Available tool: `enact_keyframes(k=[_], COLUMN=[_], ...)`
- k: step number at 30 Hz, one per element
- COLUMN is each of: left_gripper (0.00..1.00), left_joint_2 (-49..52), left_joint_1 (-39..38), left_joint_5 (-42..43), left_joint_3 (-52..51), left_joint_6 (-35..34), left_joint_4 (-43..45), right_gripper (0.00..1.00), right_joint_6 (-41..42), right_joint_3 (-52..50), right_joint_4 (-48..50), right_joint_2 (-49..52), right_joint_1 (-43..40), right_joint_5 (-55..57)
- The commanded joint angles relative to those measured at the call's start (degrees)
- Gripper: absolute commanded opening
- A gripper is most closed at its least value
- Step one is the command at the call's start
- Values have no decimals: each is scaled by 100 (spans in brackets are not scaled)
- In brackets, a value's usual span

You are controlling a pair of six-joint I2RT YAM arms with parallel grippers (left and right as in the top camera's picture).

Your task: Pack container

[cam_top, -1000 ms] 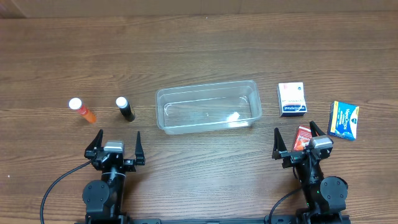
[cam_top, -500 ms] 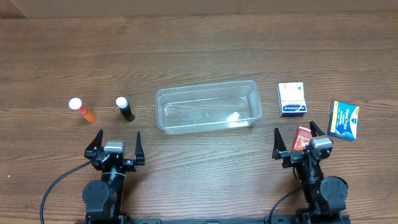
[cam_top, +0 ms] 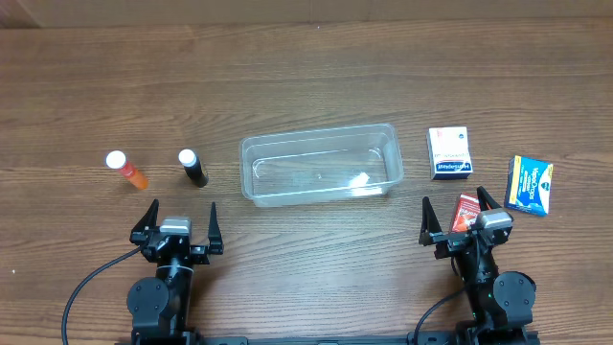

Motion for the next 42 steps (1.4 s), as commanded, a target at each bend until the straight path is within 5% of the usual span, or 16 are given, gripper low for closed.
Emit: enact_keyframes(k=[1,23,26,31,36,42], left_gripper=[100,100,100,100,100,100], left_joint_2=[-81,-70,-70,343,2210,5563], left_joint_1=[31,35,35,35,35,35], left_joint_5=[-66,-125,-81,81,-133,-57], left_joint_3=[-20,-20,57,1655,3709,7042], left_joint_6=[144,136,-949,-1180,-1117,-1119], left_joint_4=[-15,-17,-50,-782,-1515,-4551], right_gripper=[100,100,100,100,100,100], right_joint_6=[-22,26,737,1106,1217,1222], right_joint_3=[-59,-59,-46,901,2608,6199], right_joint_4=[35,81,149,118,-391,-3445], right_joint_2=[-46,-46,-46,562,2557,6017], right_joint_1=[-7,-7,-7,-7,-7,-7], right_joint_5=[24,0,7,7,0,-494])
